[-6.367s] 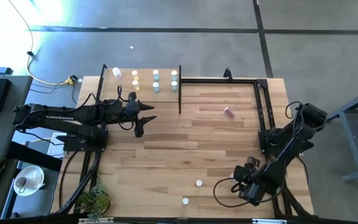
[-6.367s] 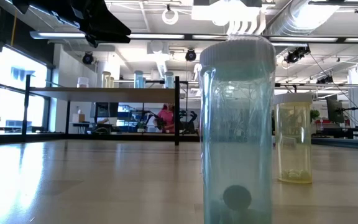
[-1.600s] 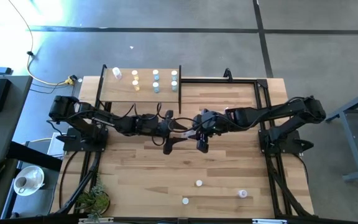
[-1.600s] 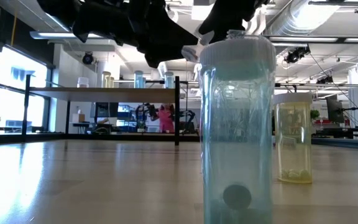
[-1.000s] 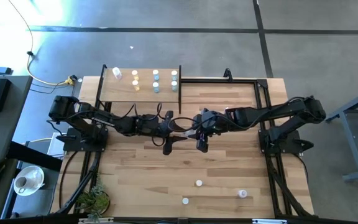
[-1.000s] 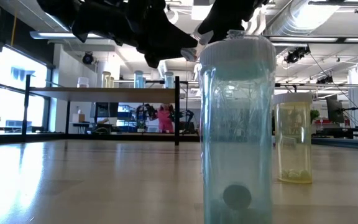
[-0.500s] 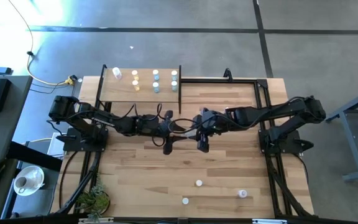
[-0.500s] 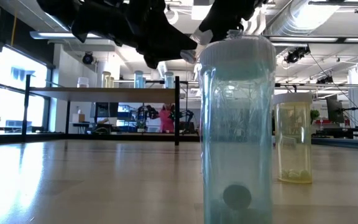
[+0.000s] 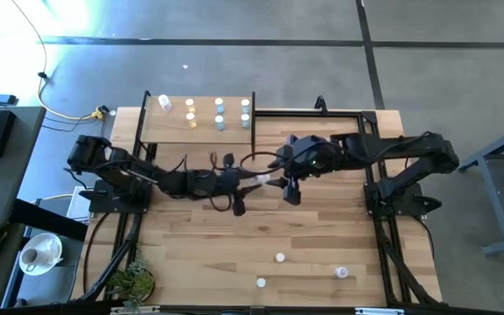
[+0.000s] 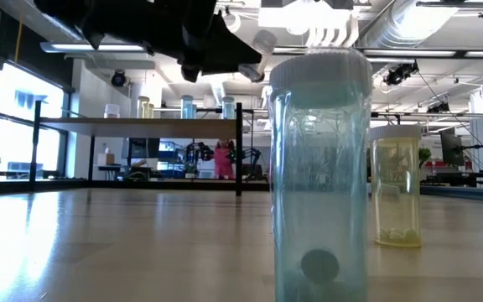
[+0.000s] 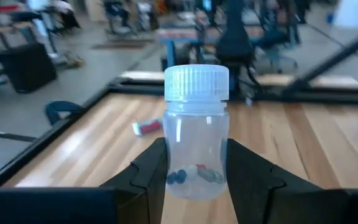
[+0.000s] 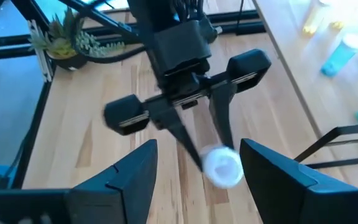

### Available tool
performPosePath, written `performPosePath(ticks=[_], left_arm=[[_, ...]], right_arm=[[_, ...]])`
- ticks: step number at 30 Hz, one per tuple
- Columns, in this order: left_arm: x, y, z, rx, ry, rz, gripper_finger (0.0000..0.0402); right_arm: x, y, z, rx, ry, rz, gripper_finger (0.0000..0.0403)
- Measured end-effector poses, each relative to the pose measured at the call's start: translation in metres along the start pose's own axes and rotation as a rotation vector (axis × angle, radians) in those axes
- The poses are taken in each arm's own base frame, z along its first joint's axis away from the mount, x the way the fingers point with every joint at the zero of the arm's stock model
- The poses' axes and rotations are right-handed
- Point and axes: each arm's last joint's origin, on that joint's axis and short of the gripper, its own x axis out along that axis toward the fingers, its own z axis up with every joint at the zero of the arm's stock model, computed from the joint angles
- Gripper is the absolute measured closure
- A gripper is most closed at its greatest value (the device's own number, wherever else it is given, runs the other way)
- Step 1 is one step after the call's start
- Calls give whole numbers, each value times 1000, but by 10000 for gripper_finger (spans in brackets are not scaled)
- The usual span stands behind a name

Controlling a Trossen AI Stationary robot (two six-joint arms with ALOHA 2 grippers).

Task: Pick and place medicine bottles onto shelf by color
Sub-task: Put the top white pill bottle on the shelf aligned with the other white pill bottle

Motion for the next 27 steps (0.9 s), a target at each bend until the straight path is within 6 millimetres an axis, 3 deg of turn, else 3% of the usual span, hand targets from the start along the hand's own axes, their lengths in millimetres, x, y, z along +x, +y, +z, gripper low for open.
performPosePath(ticks=[9, 21, 27], left_arm=[[-27, 3, -22, -84, -113, 260, 279], [-73, -37, -27, -66, -87, 854, 280], [-86, -40, -37, -137, -124, 825, 280]], right_arm=[[-15, -1, 6, -8, 33, -7, 183], [-16, -6, -3, -29, 114, -138, 182], [-16, -5, -3, -28, 114, -138, 182]])
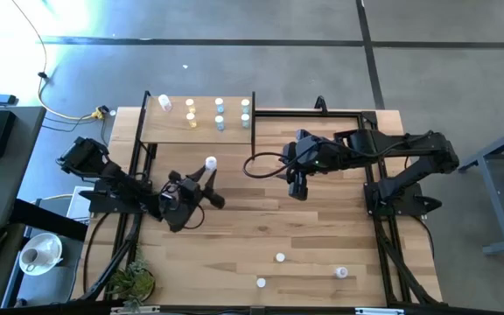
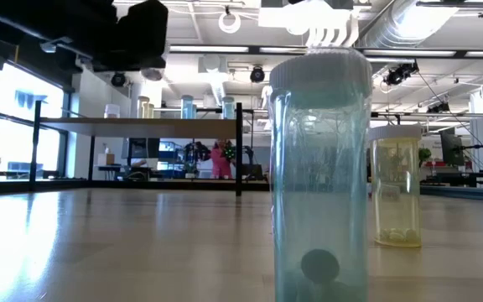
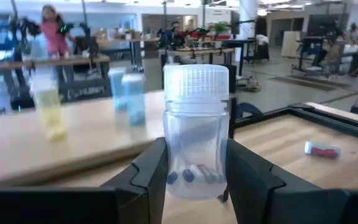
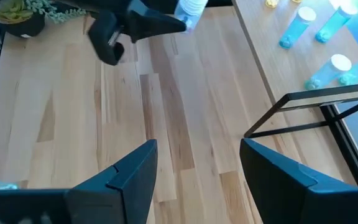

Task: Pick and place medicine bottles onto shelf by color
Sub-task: Put the top white pill bottle on the shelf aligned with the other white pill bottle

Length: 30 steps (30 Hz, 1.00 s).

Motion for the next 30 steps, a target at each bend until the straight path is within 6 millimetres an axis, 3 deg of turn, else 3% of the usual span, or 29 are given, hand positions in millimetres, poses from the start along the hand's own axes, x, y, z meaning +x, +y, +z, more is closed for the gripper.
performPosePath(ticks=[7, 13, 20, 30], left_arm=[[-2, 22, -25, -111, 0, -8, 279], [-10, 34, -29, -119, 2, -47, 279], [-18, 40, -8, -34, 1, -84, 280], [-7, 63, 35, 53, -1, -34, 280]], right_arm=[[0, 0, -2, -29, 20, -5, 182], [0, 0, -2, -48, 22, -6, 182], [0, -1, -2, -49, 22, -13, 182], [0, -1, -3, -50, 29, -15, 182]])
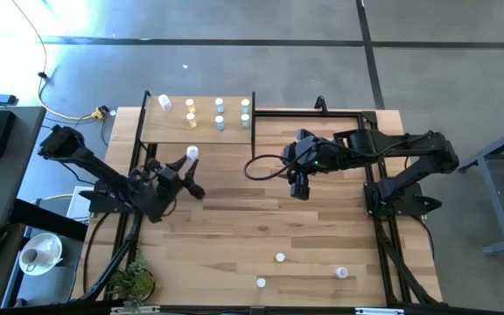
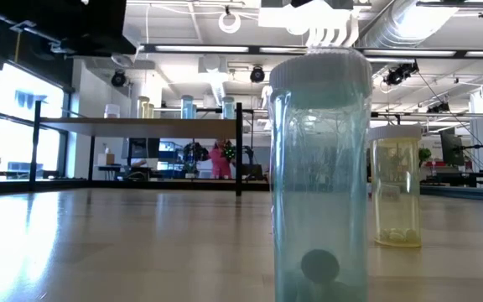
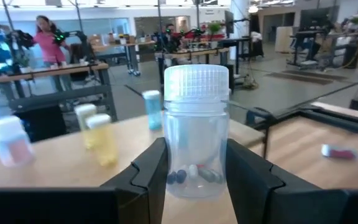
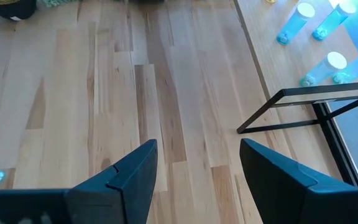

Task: Pick and place medicine bottles onto shelf by color
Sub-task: Put the top white pill bottle on the shelf aligned with the other white pill bottle

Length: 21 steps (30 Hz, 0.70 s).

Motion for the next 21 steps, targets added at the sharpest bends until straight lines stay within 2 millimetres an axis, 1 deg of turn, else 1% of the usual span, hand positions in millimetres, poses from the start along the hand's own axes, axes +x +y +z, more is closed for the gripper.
performPosePath(ticks=[4, 7, 15, 21], left_arm=[[10, 14, 14, -12, 3, 56, 280], [20, 22, 20, -30, 5, 117, 280], [51, 40, 23, -43, 12, 320, 280], [67, 50, 24, -28, 19, 427, 280]], right_arm=[[0, 0, 0, -1, 3, 0, 182], [0, 0, 0, -1, 3, -1, 182], [0, 0, 0, -1, 2, 0, 182], [0, 0, 0, -1, 2, 0, 182]])
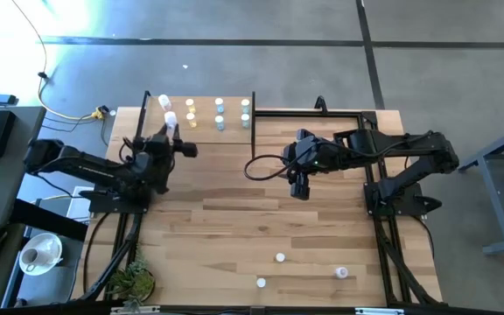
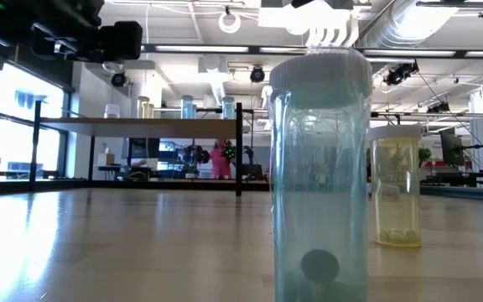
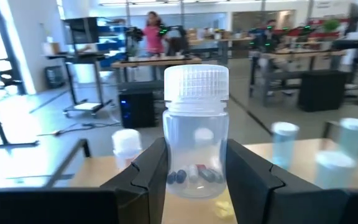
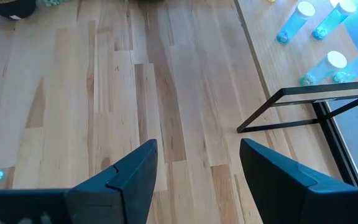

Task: Pick and place medicine bottles onto shelf by color
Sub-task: Put the top white pill bottle on the shelf aligned with the other white pill bottle

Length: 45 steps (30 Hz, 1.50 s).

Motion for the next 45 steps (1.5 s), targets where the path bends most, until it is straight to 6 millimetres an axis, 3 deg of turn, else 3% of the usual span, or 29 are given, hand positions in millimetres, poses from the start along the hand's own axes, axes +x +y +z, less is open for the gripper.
performPosePath(ticks=[8, 15, 30, 45], left_arm=[[17, 12, 7, 11, 4, 105, 280], [18, 21, 14, -26, 2, 120, 280], [17, 32, -36, -104, -3, 123, 280], [23, 33, -52, 13, 6, 166, 279]], right_arm=[[0, 0, 0, 0, -1, 0, 182], [0, 0, 0, 1, -5, 0, 182], [0, 0, 1, 3, -12, 1, 182], [0, 0, 3, 6, -28, 3, 182]])
